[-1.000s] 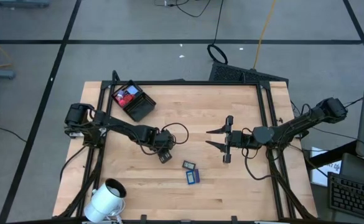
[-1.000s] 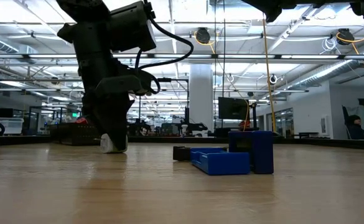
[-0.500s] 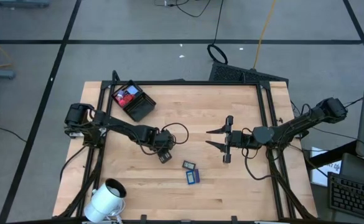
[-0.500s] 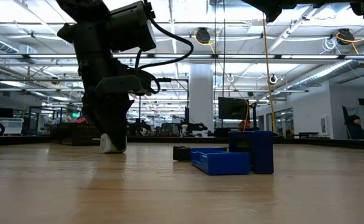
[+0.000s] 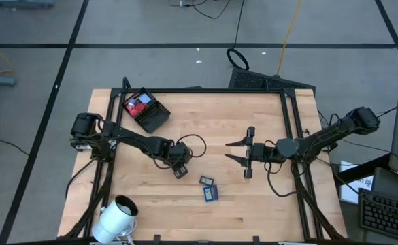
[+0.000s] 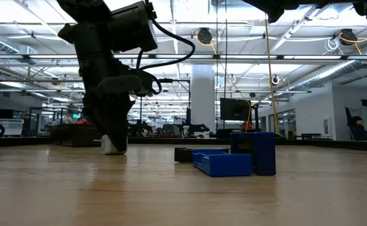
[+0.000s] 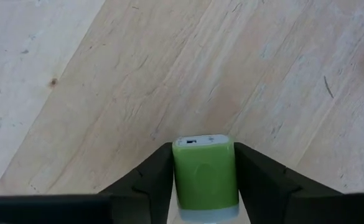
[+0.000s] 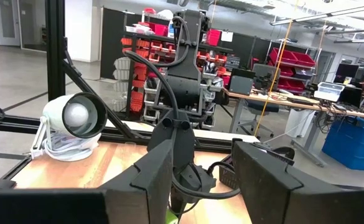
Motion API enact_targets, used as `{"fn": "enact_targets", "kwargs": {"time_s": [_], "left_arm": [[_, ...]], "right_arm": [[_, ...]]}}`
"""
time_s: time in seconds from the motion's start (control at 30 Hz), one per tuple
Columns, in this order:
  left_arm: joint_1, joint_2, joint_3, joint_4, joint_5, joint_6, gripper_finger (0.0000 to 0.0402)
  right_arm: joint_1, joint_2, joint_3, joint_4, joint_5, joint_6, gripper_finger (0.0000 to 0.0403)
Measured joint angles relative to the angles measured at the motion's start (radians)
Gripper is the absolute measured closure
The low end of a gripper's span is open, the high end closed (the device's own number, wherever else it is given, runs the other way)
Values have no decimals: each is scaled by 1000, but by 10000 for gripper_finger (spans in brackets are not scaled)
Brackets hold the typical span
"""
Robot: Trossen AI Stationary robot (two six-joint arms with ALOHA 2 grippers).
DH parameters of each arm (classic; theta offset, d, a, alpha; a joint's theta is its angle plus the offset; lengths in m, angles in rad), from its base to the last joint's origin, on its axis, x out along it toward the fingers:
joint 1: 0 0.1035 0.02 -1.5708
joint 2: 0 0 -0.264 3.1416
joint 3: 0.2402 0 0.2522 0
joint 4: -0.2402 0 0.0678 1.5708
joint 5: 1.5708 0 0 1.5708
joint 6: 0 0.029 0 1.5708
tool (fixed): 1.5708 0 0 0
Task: Pick & Place Office items
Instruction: Put the green charger adapter into the top black bin
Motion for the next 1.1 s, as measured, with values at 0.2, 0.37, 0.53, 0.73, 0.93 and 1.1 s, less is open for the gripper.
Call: {"fn": "enact_targets", "kwargs": {"time_s": [0.2,0.37,0.53,0.73,0.93,1.1], "left_arm": [[0,0,0,0,1,0,256],[0,0,0,0,1,0,270],[0,0,0,0,1,0,251],[0,0,0,-1,2,0,259],[0,0,0,0,2,0,270],[0,1,0,0,1,6,248]], "right_arm": [[0,0,0,-2,0,0,248],[0,0,0,-1,0,0,248],[0,0,0,-1,0,0,248],[0,0,0,-1,0,0,248],[0,0,0,-1,0,0,248],[0,0,0,-1,0,0,248]]}}
